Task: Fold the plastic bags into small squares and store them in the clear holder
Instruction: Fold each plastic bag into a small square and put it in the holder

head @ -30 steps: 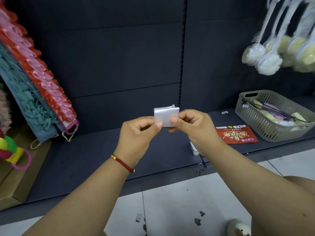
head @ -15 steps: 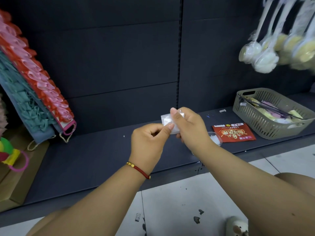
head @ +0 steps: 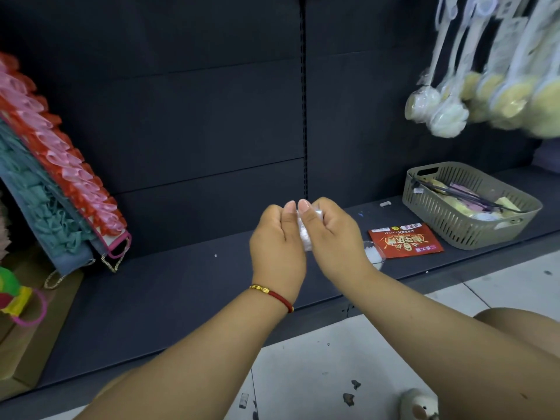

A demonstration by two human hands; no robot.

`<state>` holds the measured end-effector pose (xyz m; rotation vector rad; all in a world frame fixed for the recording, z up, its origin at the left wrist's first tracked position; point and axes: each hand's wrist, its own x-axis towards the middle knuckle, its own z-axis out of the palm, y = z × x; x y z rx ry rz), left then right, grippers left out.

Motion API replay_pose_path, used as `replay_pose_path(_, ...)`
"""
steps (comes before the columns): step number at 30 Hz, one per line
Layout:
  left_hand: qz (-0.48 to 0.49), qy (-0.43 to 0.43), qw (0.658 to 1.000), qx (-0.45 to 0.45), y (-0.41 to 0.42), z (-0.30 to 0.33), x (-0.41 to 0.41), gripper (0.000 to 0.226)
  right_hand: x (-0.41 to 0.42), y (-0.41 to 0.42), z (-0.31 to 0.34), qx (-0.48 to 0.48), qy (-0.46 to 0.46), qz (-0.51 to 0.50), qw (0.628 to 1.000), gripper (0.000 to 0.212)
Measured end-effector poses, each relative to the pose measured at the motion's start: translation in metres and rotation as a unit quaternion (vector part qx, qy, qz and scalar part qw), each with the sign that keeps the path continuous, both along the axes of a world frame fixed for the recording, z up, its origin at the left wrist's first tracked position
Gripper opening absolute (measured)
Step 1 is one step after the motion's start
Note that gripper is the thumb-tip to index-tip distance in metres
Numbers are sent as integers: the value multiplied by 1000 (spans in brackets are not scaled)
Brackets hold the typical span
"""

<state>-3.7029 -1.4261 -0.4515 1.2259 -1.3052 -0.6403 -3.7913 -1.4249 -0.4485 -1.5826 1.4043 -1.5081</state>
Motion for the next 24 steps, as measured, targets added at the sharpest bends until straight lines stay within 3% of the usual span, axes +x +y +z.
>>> replay_pose_path(10, -68, -7, 997, -25, -16, 23, -35, 37, -31, -8, 23, 18, -97, -25, 995, 40)
replay_pose_path(16, -126, 4, 992, -11, -50, 18, -49, 40, -59, -27, 22, 66, -74, -40, 994, 34)
replay_pose_path(20, -187, -44, 981, 30, -84, 3, -57, 38, -105, -46, 17, 112, 42, -8, 993, 28)
replay_pose_path(24, -219, -131, 967, 12, -111, -11, -78, 29, -145, -63, 11, 156, 139, -11, 978, 16)
